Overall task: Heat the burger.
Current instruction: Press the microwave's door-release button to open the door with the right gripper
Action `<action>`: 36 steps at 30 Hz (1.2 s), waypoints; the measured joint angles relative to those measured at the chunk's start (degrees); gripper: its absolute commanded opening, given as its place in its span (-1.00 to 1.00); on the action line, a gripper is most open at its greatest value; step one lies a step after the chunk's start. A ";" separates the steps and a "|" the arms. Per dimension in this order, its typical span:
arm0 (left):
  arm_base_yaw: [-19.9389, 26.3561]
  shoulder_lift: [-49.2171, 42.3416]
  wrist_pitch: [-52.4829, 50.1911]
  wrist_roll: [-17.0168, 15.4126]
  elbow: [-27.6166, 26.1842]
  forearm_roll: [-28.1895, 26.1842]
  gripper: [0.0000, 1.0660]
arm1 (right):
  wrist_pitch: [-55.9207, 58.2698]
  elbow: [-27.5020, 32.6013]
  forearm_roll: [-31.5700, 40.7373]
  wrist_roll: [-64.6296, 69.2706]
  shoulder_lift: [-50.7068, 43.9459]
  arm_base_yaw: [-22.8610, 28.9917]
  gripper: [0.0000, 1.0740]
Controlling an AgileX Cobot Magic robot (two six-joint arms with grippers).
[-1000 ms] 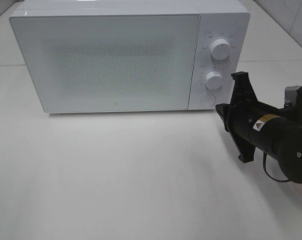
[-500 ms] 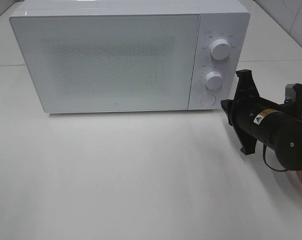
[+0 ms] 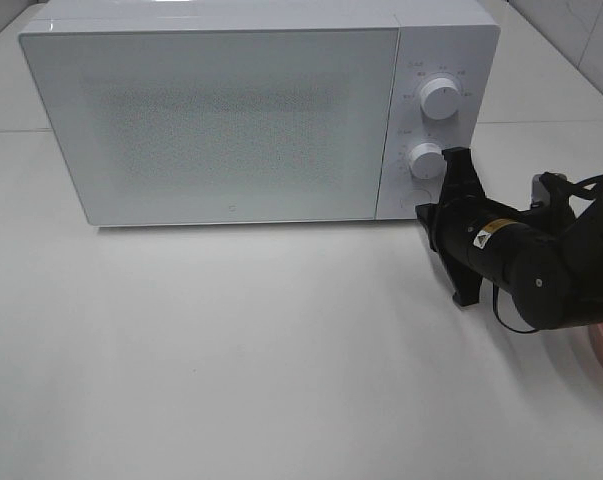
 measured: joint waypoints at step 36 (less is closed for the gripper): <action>0.00 0.00 0.00 0.00 0.00 0.00 0.84 | -3.90 -2.41 -5.04 4.35 2.46 -2.29 -1.00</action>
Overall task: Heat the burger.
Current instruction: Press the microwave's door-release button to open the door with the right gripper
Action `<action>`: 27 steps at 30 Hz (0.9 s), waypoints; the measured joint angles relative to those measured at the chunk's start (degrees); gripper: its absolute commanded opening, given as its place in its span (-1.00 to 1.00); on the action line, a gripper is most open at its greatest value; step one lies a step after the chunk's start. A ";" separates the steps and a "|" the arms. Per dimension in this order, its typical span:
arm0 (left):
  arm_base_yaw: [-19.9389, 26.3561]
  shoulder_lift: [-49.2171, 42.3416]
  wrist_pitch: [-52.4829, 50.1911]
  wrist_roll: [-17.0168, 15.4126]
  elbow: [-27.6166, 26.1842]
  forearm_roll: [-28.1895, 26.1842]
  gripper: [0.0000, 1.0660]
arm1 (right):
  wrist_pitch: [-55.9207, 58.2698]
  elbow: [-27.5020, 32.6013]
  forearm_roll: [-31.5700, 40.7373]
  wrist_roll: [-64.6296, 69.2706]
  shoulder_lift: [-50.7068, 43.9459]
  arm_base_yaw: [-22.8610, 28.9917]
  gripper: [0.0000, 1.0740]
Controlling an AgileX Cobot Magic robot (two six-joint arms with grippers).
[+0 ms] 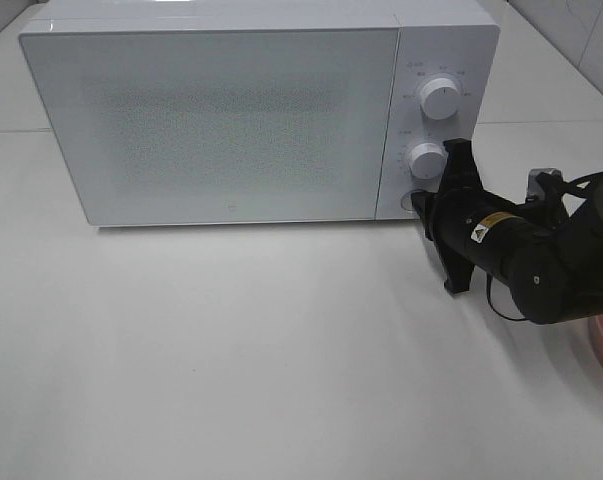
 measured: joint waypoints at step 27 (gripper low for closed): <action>0.00 0.00 0.00 0.00 0.00 0.00 0.84 | 3.27 -3.15 5.96 -2.98 0.80 1.03 -1.00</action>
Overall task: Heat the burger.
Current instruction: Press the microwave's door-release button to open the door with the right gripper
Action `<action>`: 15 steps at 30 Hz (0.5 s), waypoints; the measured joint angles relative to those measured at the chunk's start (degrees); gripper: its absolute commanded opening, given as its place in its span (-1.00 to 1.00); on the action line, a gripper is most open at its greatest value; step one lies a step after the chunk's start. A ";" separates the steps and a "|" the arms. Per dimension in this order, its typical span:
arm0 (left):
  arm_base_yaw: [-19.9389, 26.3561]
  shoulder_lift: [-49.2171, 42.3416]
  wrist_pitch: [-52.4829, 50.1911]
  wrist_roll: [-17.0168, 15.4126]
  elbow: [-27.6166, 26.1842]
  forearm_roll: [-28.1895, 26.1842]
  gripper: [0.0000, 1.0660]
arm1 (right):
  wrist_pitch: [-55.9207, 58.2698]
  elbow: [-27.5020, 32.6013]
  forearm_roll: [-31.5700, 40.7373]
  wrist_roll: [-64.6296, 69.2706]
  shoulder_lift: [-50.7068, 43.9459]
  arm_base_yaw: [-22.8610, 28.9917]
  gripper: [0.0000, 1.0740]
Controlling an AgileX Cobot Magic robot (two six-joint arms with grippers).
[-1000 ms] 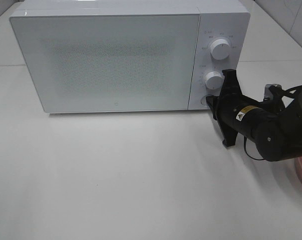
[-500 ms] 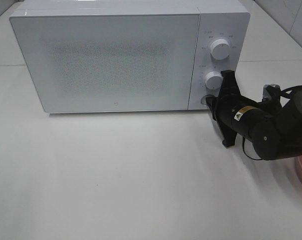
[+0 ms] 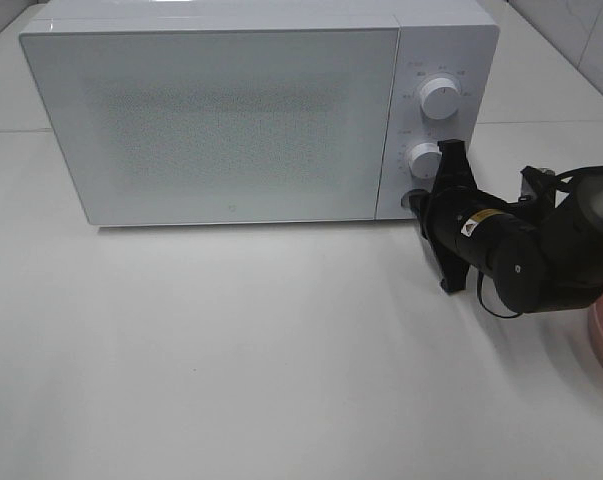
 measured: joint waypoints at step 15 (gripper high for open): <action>0.00 0.00 0.00 0.00 0.00 0.00 0.84 | -0.11 -0.63 2.58 -1.83 0.40 0.74 -1.00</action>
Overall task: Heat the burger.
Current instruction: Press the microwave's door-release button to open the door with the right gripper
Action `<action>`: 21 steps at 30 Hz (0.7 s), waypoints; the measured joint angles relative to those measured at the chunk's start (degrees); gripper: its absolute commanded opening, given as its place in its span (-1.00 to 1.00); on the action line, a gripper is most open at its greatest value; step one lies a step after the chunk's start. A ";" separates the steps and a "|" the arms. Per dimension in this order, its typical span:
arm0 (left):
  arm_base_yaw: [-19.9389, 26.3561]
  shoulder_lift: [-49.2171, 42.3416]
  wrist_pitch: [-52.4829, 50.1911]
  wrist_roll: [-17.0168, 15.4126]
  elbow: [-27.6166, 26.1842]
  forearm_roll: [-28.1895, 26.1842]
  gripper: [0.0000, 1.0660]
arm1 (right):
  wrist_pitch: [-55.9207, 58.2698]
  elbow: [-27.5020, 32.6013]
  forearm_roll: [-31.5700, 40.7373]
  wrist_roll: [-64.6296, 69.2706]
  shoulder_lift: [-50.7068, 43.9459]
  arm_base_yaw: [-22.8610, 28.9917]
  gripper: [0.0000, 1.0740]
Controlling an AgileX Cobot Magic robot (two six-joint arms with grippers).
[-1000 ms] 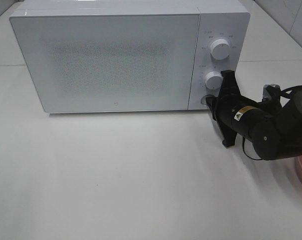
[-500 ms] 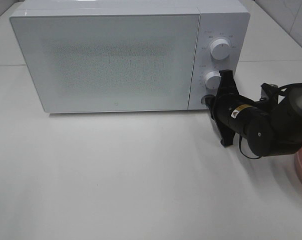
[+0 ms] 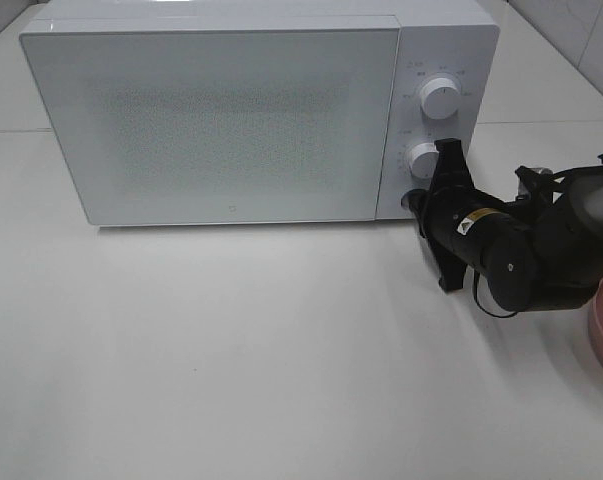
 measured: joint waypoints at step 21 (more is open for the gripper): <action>0.00 0.00 0.00 0.00 0.00 0.00 0.84 | 3.15 -2.06 2.46 -3.09 0.23 0.52 -1.00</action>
